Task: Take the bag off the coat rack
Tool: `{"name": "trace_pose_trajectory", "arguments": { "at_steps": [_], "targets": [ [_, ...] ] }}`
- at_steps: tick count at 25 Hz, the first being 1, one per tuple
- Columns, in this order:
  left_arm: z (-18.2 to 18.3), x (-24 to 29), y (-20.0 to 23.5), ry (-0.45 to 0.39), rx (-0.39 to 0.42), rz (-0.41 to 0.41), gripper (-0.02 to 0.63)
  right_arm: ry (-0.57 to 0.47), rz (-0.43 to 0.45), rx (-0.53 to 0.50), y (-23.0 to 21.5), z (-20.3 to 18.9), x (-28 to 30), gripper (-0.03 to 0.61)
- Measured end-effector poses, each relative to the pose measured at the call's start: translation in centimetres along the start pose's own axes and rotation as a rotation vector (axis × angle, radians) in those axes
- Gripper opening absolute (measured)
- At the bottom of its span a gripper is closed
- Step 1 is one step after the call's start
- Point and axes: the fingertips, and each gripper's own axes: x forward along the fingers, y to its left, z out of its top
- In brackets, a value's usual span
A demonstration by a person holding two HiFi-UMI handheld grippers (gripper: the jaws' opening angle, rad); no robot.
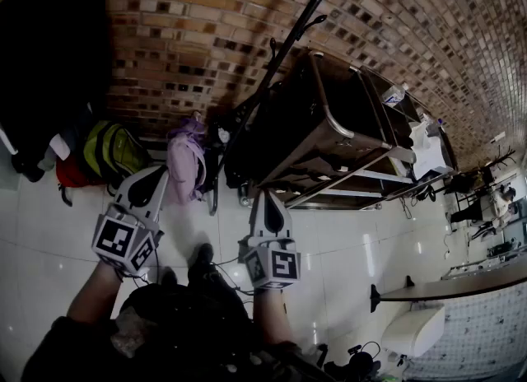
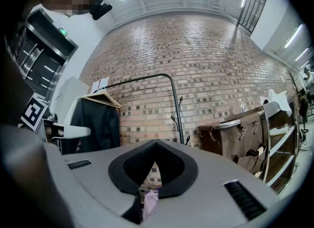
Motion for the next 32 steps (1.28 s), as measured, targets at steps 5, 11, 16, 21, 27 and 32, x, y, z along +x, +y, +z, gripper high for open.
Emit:
{"name": "trace_pose_trajectory", "arguments": {
  "at_steps": [5,11,16,21,27,32],
  "targets": [
    [-0.7,2.1,0.6,-0.005,-0.01,0.012,0.038,-0.012,-0.025,0.004,-2.2,-0.9,1.7,0.002],
    [-1.4,6.3,2.2,-0.003,0.001,0.051,0.038,-0.032,-0.019,0.019,-5.9,-1.8,6.5,0.002],
    [-2.1,11.6,3.5,-0.008,0.013,0.067,0.038,-0.039,-0.008,-0.003,-9.6,-3.2,12.1,0.002],
    [-1.9,17.7,4.6,-0.045,0.017,0.087,0.04,-0.006,0.016,-0.029,-13.1,-4.3,18.1,0.002],
    [-1.5,25.0,5.9,-0.054,0.022,0.124,0.04,0.054,0.048,-0.081,-16.9,-5.2,25.1,0.0],
    [-2.4,30.1,6.5,-0.05,0.034,0.146,0.04,0.079,0.091,-0.064,-19.3,-6.7,29.2,0.006]
  ]
}}
